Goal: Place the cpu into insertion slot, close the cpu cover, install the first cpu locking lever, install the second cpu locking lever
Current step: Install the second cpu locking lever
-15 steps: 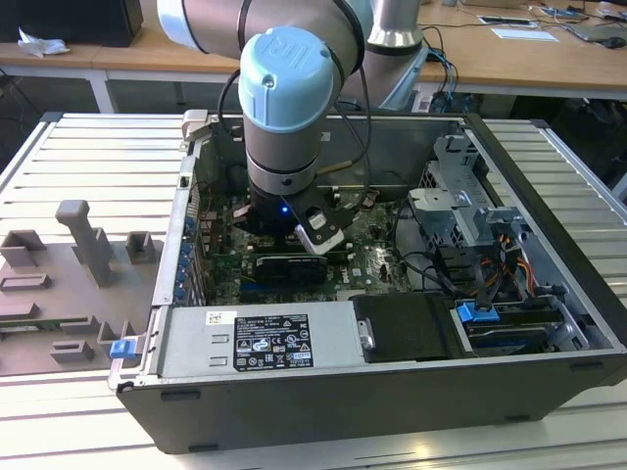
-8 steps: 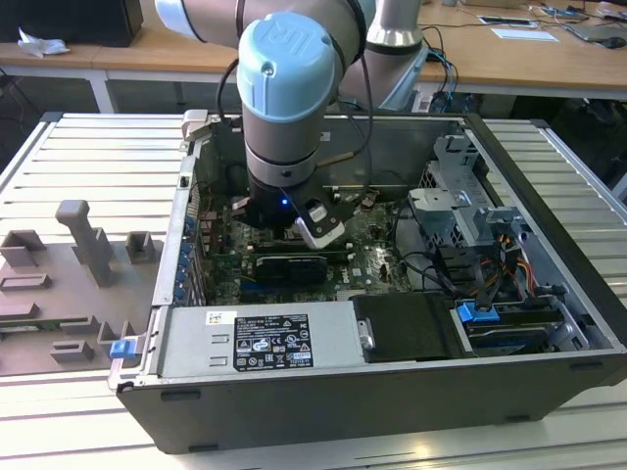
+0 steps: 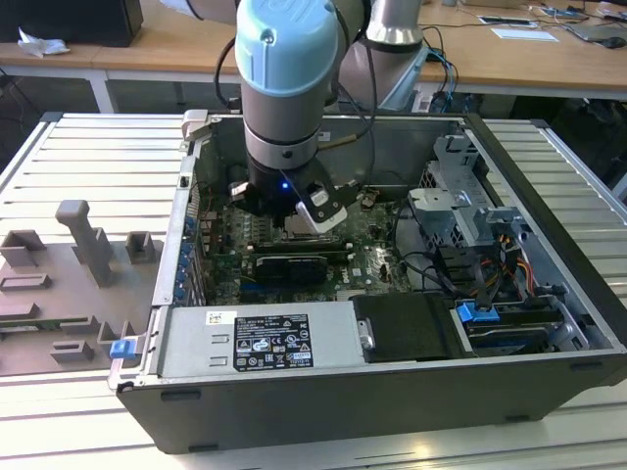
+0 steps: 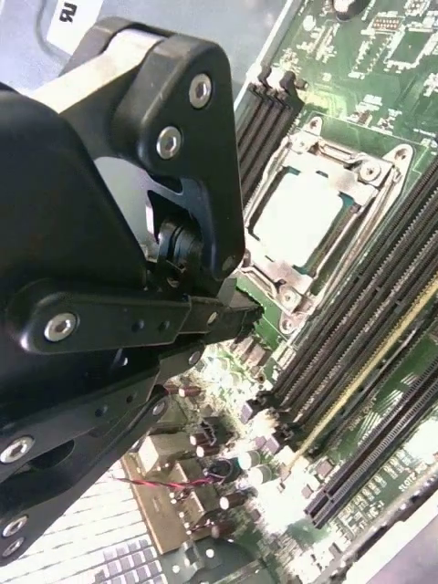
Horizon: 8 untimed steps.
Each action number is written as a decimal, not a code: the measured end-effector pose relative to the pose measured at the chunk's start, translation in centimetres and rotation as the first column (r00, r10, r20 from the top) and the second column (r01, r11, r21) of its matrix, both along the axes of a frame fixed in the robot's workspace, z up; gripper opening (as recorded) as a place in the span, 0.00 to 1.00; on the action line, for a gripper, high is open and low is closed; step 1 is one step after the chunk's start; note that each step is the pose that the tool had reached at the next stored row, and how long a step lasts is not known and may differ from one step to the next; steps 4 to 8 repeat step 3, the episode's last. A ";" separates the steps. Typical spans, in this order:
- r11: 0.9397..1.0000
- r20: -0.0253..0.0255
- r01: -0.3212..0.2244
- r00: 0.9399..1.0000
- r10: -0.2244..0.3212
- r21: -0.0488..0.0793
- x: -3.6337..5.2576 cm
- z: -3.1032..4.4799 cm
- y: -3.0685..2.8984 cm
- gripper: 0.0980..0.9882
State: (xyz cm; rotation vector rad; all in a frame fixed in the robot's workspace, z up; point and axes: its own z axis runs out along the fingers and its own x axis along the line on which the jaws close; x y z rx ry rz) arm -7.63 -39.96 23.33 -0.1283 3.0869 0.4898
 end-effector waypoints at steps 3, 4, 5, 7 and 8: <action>1.000 0.000 0.000 1.000 0.000 0.004 0.01 0.80 0.00 0.01; 1.000 0.000 0.000 1.000 0.000 0.004 0.01 0.80 0.00 0.01; 1.000 0.000 0.000 1.000 0.000 0.004 0.01 0.80 0.00 0.01; 1.000 0.000 0.000 1.000 0.000 0.004 0.01 0.80 0.00 0.01; 1.000 0.000 0.000 1.000 0.000 0.004 0.01 0.80 0.00 0.01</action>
